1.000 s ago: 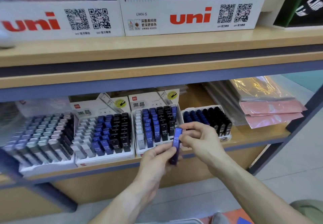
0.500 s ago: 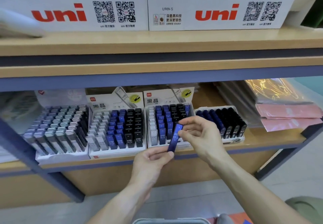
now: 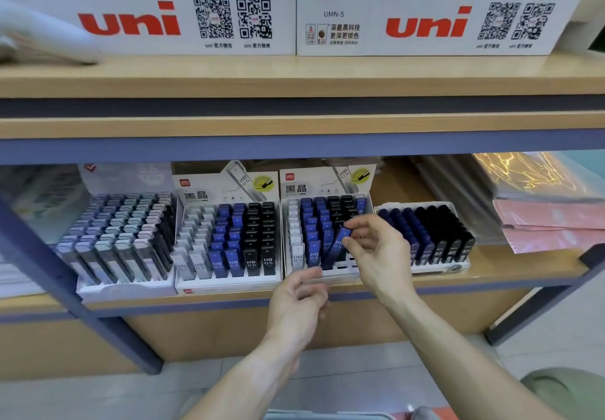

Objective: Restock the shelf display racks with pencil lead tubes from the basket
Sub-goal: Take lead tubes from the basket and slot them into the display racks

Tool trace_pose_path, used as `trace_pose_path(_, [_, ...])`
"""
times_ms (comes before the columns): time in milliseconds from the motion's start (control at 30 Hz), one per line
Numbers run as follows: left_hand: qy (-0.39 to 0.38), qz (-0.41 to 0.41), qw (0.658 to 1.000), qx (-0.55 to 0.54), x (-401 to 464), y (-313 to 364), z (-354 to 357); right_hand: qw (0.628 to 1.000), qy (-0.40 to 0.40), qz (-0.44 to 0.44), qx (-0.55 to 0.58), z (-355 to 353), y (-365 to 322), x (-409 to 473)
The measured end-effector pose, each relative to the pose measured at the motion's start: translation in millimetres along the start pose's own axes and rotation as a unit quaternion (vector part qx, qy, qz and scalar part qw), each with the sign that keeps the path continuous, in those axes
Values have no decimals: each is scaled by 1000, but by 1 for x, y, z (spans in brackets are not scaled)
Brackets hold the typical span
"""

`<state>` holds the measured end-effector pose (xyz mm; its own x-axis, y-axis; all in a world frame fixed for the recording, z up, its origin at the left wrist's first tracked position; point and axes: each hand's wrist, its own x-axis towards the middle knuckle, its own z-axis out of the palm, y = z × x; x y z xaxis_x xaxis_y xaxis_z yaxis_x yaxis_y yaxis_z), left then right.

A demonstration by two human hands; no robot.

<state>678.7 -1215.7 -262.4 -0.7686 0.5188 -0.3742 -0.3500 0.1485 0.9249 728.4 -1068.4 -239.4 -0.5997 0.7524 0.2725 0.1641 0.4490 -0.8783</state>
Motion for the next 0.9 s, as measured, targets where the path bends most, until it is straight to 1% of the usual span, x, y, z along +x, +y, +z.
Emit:
trace_pose_path(100, [-14, 6, 1000, 22, 1, 0, 5, 1000, -9, -23, -17, 1, 2, 2])
trace_pose_path(233, [-28, 12, 998, 57, 4, -3, 9, 995, -42, -70, -54, 5, 2, 0])
trace_pose_path(400, [-25, 7, 998, 60, 7, -5, 9, 989, -57, -105, -87, 9, 7, 1])
trace_pose_path(567, [-33, 19, 997, 64, 7, -7, 6, 985, -53, -126, -105, 10, 11, -2])
trace_pose_path(667, [-31, 37, 994, 93, 10, -11, -1, 985, -47, -124, -111, 3, 10, -7])
trace_pose_path(733, [-28, 47, 991, 122, 13, -16, -9, 985, -40, -117, -121, -6, 9, -15])
trace_pose_path(800, [-22, 70, 983, 170, 12, -23, -18, 977, -45, -130, -164, -14, 9, -27])
trace_pose_path(867, [-13, 116, 960, 253, 10, -36, -28, 963, -84, -133, -220, -18, 19, -49])
trace_pose_path(900, [-19, 140, 940, 310, 7, -46, -35, 955, -114, -127, -244, -18, 28, -64])
